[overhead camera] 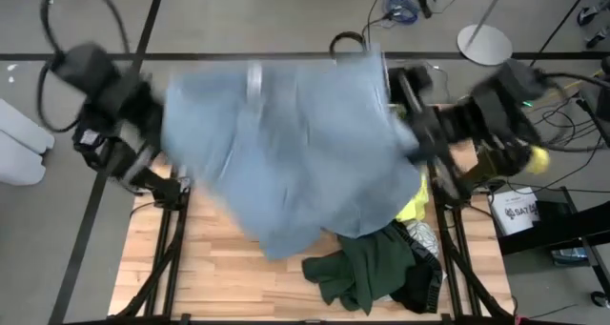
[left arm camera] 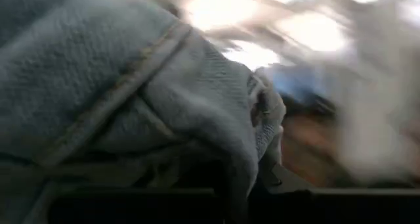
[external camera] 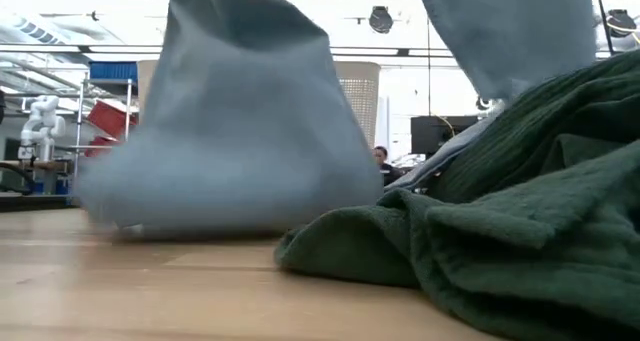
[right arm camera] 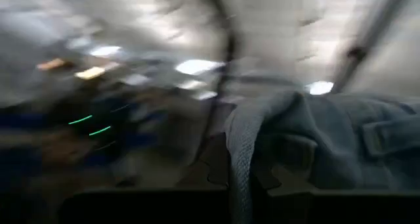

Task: Fold laundry
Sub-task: Fold the blue pants

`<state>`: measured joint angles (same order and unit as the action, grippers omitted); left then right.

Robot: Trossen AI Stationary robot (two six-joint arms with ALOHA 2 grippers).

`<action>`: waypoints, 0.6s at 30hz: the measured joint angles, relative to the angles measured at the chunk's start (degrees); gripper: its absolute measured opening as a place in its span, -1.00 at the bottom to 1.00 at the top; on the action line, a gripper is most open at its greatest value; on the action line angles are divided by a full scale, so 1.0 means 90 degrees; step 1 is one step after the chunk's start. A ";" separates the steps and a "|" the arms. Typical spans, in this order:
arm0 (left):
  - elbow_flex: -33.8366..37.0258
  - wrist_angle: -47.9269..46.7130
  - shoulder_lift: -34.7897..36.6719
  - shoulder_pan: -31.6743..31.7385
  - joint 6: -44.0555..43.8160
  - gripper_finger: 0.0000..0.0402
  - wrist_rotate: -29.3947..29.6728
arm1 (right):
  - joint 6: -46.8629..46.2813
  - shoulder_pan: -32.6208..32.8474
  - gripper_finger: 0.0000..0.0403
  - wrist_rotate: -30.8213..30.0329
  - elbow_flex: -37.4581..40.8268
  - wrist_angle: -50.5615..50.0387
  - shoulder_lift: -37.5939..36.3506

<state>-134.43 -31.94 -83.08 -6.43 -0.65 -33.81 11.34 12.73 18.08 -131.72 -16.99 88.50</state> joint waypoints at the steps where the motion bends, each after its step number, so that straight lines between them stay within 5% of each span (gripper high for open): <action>1: 0.0000 -0.0619 0.0083 -0.0283 0.0582 -0.91 -0.0010 | 0.0218 0.0140 -1.00 -0.0158 0.0000 -0.0721 -0.0181; 4: -0.0005 -0.2427 0.0237 -0.0688 0.1919 -0.91 0.1394 | 0.0412 0.0390 -1.00 -0.2306 -0.0007 -0.2282 -0.0545; 7: -0.0005 -0.3228 0.0138 -0.0623 0.2304 -0.91 0.3276 | 0.0360 0.0281 -1.00 -0.4336 -0.0007 -0.2513 -0.0535; 11: 0.0000 -0.3031 -0.0286 -0.0423 0.2411 -0.91 0.4181 | 0.0487 -0.0081 -1.00 -0.4519 -0.0003 -0.2414 -0.0279; 17: -0.0005 -0.1113 -0.0692 -0.0110 0.1351 -0.91 0.7300 | 0.0308 -0.0640 -1.00 -0.4933 0.0000 -0.0698 0.0189; 18: -0.0007 -0.0966 -0.0695 -0.0077 0.1445 -0.91 0.7545 | 0.0357 -0.0653 -1.00 -0.4599 0.0000 -0.0499 0.0220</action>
<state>-134.50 -40.64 -89.33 -7.13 12.36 34.09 14.55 6.85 -23.31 -131.72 -21.48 90.48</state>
